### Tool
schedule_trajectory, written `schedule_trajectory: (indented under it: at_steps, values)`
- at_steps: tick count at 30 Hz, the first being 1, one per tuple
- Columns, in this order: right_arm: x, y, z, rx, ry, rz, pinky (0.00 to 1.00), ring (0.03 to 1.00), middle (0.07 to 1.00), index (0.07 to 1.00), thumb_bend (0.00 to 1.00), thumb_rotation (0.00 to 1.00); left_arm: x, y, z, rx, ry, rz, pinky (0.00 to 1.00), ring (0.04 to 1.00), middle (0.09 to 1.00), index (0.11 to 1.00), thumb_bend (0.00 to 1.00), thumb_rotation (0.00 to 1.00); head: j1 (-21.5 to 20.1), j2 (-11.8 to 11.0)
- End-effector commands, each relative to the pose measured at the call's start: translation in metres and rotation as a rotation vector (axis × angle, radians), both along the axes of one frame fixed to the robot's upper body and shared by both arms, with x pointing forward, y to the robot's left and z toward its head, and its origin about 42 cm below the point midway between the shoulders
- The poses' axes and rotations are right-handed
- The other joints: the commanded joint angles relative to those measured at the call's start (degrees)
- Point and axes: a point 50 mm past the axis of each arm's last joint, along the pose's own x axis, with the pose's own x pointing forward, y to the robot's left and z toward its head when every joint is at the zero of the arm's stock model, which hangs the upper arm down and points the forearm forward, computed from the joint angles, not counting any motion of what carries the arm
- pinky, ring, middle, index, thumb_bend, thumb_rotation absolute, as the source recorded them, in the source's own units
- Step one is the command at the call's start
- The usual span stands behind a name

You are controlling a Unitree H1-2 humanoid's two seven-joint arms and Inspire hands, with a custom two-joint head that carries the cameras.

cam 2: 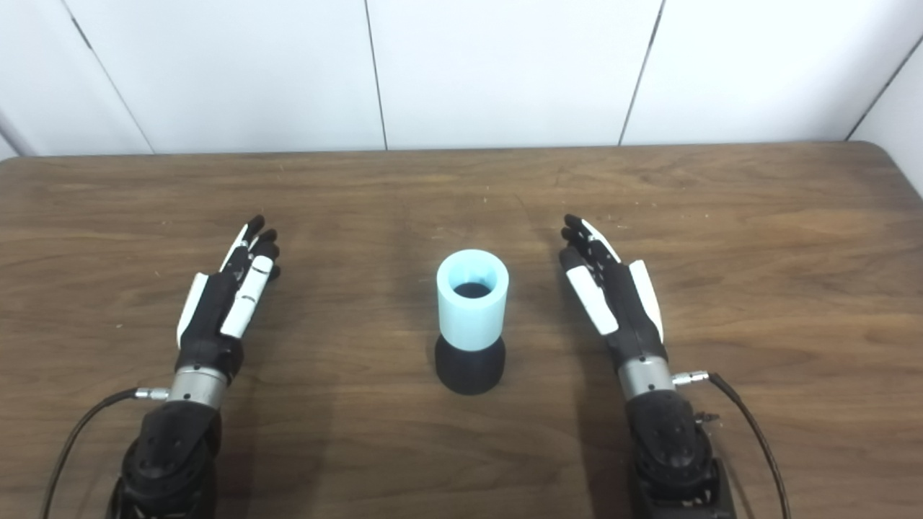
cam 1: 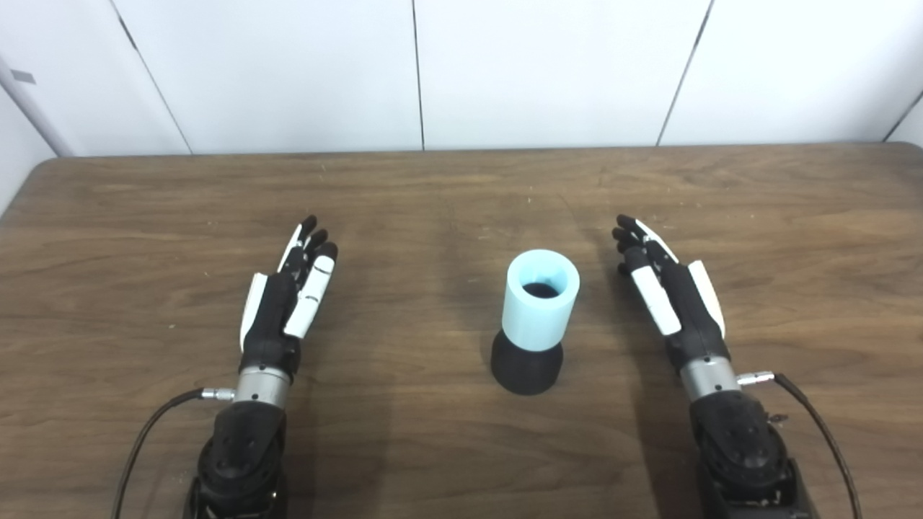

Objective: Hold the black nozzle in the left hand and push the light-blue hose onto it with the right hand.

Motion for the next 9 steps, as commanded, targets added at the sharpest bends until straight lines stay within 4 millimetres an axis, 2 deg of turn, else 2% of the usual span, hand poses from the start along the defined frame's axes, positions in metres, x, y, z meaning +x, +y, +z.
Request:
schedule_trajectory:
  at_steps: [1,9]
  values:
    - [0.0034,-0.0013,0.0106,0.024,-0.083,0.003,0.86,0.917,0.9,0.901,0.56,1.0,0.004,0.0016,0.004,-0.004,-0.029,0.003,0.92,0.94,0.947,0.938,0.32,0.86,0.0,0.0]
    - [0.0026,-0.0056,0.0043,0.083,-0.089,-0.001,0.9,0.937,0.909,0.908,0.56,1.0,0.0039,0.0012,-0.002,-0.021,-0.026,0.005,0.93,0.941,0.948,0.93,0.35,0.9,0.2,0.2]
